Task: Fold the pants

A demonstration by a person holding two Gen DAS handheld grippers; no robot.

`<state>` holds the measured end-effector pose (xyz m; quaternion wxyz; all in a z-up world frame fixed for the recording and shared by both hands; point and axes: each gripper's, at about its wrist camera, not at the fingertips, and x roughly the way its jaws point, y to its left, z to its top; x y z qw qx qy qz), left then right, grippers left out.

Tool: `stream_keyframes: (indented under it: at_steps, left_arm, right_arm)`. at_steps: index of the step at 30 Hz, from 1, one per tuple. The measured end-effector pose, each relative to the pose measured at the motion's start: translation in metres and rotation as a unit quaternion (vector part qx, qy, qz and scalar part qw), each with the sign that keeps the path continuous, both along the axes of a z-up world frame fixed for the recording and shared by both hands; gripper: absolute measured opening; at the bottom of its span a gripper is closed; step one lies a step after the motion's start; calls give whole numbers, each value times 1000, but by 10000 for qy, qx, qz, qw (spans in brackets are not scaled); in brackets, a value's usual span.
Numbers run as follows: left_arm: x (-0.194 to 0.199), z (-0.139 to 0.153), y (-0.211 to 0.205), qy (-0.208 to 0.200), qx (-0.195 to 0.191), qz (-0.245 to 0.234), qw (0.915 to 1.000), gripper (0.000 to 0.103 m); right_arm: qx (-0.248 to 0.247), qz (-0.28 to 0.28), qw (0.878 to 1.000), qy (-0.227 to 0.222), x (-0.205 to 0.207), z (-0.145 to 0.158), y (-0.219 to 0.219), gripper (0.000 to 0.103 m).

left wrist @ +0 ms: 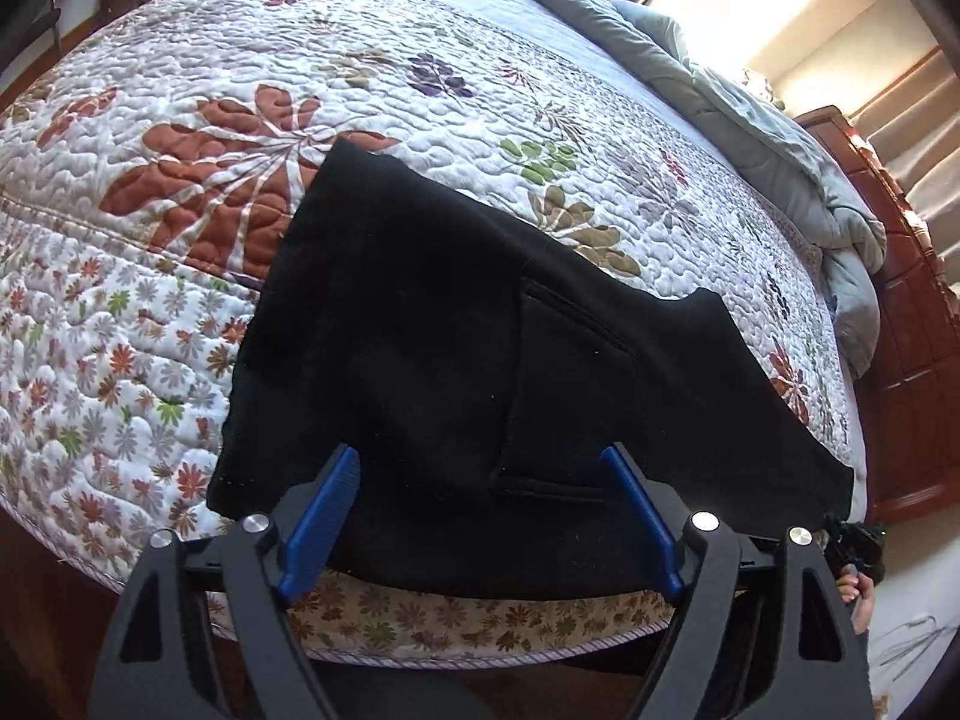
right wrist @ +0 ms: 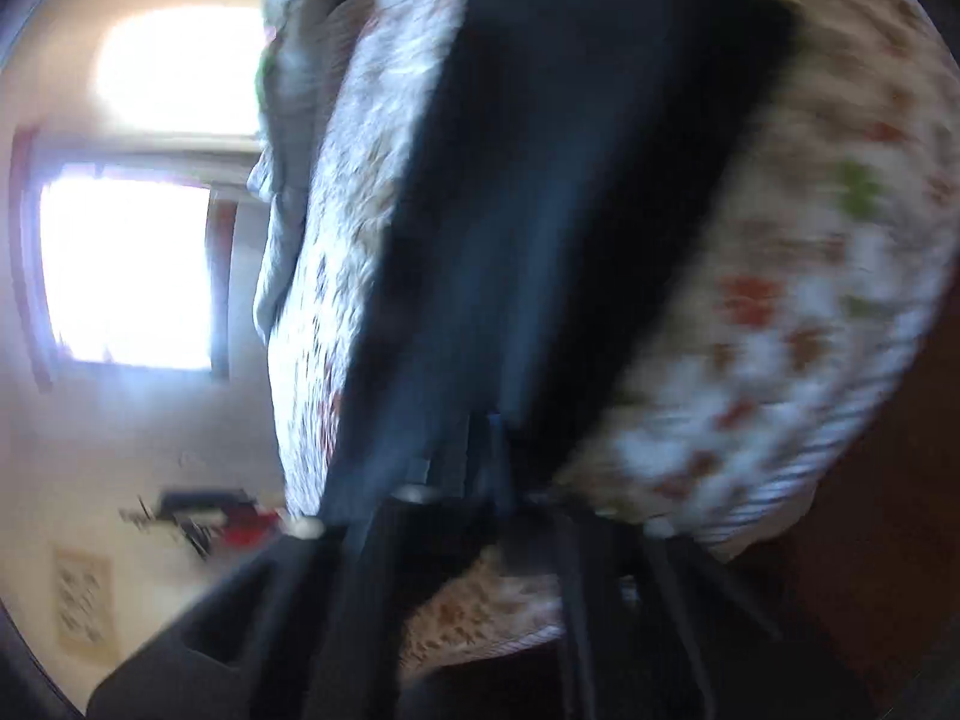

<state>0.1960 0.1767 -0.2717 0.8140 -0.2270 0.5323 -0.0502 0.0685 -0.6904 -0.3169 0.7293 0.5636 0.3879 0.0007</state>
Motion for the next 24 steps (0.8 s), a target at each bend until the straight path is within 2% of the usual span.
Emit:
stream_keyframes:
  at_steps: [1,2,4,6,7,8,9,10,12,13,15,16,17,19,24]
  left_arm:
    - [-1,1,1,-9,-25,8,10000,82]
    - [-2,3,2,-36,-60,28,10000,82]
    - [-4,5,3,-115,-118,55,9998,83]
    - [-7,4,4,-184,-147,113,9997,83]
    - [-9,3,5,-218,-181,178,9994,83]
    - [-10,1,6,-245,-229,240,9991,83]
    - [-12,0,7,-269,-285,304,9988,84]
    - [-14,-1,7,-288,-323,348,9985,86]
    - [-17,-2,7,-344,-349,382,9981,87]
    - [-18,-2,7,-371,-342,381,9980,89]
    - [-19,-5,5,-415,-287,388,9980,90]
    - [-19,-6,3,-429,-259,405,9979,91]
    - [-19,-7,2,-454,-235,428,9978,92]
    - [-21,-10,-2,-532,-163,485,9973,95]
    - [-19,-12,-14,-454,124,395,9981,99]
  right_arm:
    - [-69,-134,9999,-70,-5,5,-6,8]
    - [-116,-348,9990,-244,-10,13,-15,25]
    - [37,-578,9963,-642,-18,21,-24,43]
    - [58,-638,9950,-770,-11,21,-35,44]
    - [76,-705,9955,-621,-7,13,-45,38]
    - [195,-803,9954,-482,-6,0,-58,15]
    - [295,-924,9945,-397,-7,-8,-69,4]
    - [293,-1047,9933,-384,-10,-12,-80,1]
    - [229,-1312,9897,-533,-22,-7,-104,2]
    - [279,-1386,9880,-625,-27,-5,-111,7]
    - [197,-1662,9826,-809,-43,4,-124,24]
    - [183,-1850,9788,-866,-52,7,-129,41]
    - [190,-1940,9768,-891,-58,8,-130,46]
    - [308,-1976,9749,-976,-67,2,-132,46]
    - [417,-1609,9807,-1034,-66,3,-117,46]
